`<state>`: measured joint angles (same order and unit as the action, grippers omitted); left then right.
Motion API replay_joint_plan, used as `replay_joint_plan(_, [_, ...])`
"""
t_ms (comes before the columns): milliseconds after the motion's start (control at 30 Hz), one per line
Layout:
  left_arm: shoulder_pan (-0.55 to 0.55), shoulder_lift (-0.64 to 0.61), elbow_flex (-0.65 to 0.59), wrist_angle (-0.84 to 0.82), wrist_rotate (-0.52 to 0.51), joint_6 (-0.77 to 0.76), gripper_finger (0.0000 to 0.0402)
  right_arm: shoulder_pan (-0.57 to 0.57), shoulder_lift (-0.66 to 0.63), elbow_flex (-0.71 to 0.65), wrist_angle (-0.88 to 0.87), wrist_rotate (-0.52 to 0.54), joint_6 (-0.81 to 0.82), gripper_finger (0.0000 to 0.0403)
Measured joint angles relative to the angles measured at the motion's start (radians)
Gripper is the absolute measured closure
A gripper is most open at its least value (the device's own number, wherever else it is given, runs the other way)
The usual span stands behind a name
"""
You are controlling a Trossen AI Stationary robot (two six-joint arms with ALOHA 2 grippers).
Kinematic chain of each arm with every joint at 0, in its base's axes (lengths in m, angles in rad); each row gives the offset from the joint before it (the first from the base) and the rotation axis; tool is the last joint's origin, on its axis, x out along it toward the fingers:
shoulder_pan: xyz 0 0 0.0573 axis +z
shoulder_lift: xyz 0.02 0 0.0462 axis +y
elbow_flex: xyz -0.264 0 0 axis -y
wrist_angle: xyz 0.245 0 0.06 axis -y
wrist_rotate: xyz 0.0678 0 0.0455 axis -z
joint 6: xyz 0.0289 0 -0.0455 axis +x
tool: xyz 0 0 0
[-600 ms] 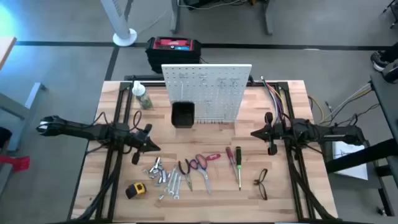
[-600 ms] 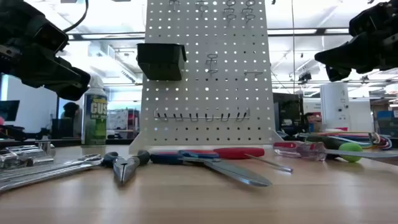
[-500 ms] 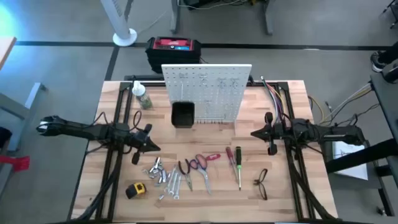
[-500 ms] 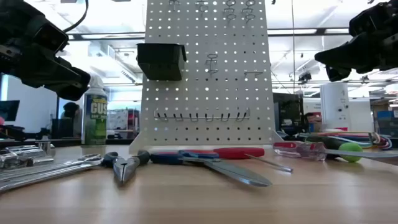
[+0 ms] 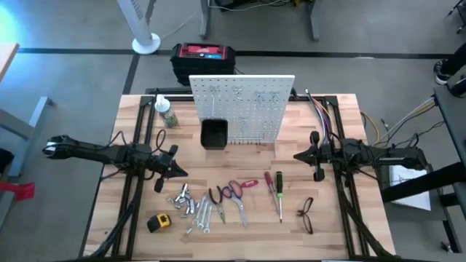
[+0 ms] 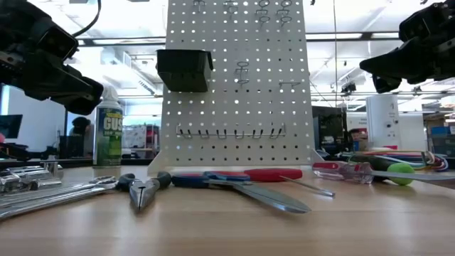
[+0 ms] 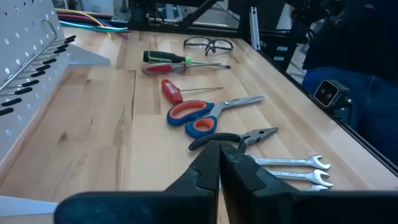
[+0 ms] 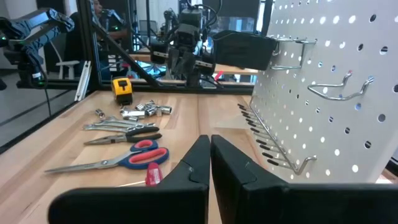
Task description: Hang tools onto peg board
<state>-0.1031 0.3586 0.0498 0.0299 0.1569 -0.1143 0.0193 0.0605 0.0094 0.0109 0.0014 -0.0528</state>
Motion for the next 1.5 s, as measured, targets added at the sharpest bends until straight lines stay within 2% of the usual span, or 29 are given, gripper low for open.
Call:
replay_joint_plan(533, [0.0,0.0,0.0,0.0,0.0,0.0,0.0401,0.0,0.0,0.0,0.0,0.0,0.0,0.0403])
replay_joint_plan(667, [0.0,0.0,0.0,0.0,-0.035,0.12,0.0401,0.0,0.0,0.0,0.005,0.001,-0.021,0.0403])
replay_joint_plan(867, [0.0,0.0,0.0,0.0,-0.049,0.184,0.0401,0.0,0.0,0.0,0.082,0.009,-0.498,0.0403])
replay_joint_plan(1100, [0.0,0.0,0.0,0.053,-0.089,0.219,0.0401,0.0,0.0,0.0,0.084,0.051,-0.877,0.0403])
replay_joint_plan(1167, [0.0,0.0,0.0,0.098,-0.093,0.254,0.0401,0.0,0.0,0.0,0.085,0.048,-0.919,0.0403])
replay_joint_plan(1233, [0.0,0.0,0.0,0.159,-0.093,0.262,0.0401,0.0,0.0,0.0,0.085,0.013,-0.894,0.0403])
replay_joint_plan(1300, [0.0,0.0,0.0,0.237,-0.093,0.262,0.0401,0.0,0.0,0.0,0.098,-0.048,-0.787,0.0403])
replay_joint_plan(1433, [0.0,0.0,0.0,0.38,-0.094,0.192,0.0401,0.0,0.009,0.0,0.185,-0.053,-0.379,0.0403])
replay_joint_plan(1500, [0.0,0.0,0.0,0.439,-0.094,0.163,0.0401,0.0,0.007,0.0,0.245,-0.009,-0.134,0.0403])
